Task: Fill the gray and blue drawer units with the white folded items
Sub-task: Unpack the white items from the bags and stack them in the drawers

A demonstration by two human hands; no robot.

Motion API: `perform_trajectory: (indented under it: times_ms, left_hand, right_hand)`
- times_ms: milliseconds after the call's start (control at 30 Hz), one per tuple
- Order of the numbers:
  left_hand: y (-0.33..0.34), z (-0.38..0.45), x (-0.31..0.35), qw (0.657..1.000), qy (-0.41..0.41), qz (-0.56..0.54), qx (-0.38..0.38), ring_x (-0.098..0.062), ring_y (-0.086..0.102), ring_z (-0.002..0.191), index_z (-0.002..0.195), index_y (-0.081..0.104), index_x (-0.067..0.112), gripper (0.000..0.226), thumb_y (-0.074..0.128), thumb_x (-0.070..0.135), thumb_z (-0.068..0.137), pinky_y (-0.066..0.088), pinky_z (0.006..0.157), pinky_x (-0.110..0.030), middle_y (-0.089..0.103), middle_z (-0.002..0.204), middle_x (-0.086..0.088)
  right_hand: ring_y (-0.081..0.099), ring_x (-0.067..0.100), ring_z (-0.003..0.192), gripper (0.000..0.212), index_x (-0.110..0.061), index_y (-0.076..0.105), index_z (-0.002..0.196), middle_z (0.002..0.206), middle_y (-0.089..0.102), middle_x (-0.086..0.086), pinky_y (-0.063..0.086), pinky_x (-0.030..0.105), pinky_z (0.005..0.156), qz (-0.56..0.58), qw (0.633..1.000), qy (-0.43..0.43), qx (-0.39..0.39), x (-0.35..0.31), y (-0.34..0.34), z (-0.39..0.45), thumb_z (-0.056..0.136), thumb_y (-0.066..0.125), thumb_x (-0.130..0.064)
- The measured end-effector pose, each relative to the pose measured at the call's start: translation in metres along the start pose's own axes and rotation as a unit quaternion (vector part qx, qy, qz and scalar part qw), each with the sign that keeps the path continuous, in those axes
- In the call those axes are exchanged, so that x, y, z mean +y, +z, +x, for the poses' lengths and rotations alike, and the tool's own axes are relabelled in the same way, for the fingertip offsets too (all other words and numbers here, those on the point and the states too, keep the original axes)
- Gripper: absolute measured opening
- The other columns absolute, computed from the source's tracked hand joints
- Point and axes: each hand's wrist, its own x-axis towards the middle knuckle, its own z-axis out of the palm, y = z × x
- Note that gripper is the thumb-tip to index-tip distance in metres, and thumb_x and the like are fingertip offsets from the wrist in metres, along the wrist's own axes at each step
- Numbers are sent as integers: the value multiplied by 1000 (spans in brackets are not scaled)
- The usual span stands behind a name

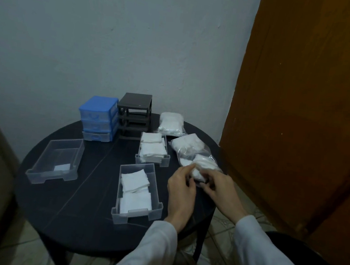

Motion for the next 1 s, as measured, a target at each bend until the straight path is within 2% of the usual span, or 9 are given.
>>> perform_trajectory:
  times_ms: [200,333,467,567,700,800,1000]
  left_hand:
    - [-2,0,-1,999,-3,-32,18,0,60,95,116,65,16,46,54,-12,81,46,86,-9,65,106,7]
    - [-3,-1,-2,999,-5,-33,17,-1,60,99,115,65,17,42,56,-9,82,46,89,-11,66,110,4]
    - [-3,1,-1,1000,1,-21,23,0,57,101,114,65,17,40,54,-8,83,42,91,-9,65,111,5]
    - [-2,1,-3,1000,-3,-19,25,-1,58,99,114,64,18,37,58,-3,84,45,91,-14,65,110,4]
    - [-1,2,-5,999,-5,-22,24,-6,59,100,116,63,18,34,64,6,84,49,90,-22,64,111,2]
    - [-1,0,-4,999,0,-26,25,-10,58,103,116,63,18,34,64,7,84,48,92,-26,64,112,1]
    - [-1,0,-5,999,6,-40,22,-8,58,105,115,63,18,35,68,10,81,49,94,-30,63,113,3]
  right_hand:
    - [63,16,93,31,-18,61,112,103,66,2,53,35,81,-21,999,-5,39,-2,12,6,81,66,-13]
    - [63,15,90,16,-18,64,103,97,66,2,53,35,78,-29,997,-1,68,-6,15,6,88,61,-22]
    - [61,12,83,8,-18,63,95,92,65,1,52,29,76,2,998,0,71,-6,13,6,89,59,-20]
    - [61,11,81,6,-17,64,93,89,64,0,51,26,74,28,998,-2,62,-5,10,6,89,60,-17]
    - [55,-5,77,8,-18,64,95,88,59,-10,45,8,70,63,997,-8,45,-7,4,2,88,60,-16]
    - [52,-12,75,9,-16,66,95,84,58,-12,41,1,69,93,994,-4,51,-8,-1,-1,88,61,-13]
    - [60,4,78,9,-16,68,92,81,63,-8,47,11,67,155,988,20,22,-4,-9,0,87,62,-12]
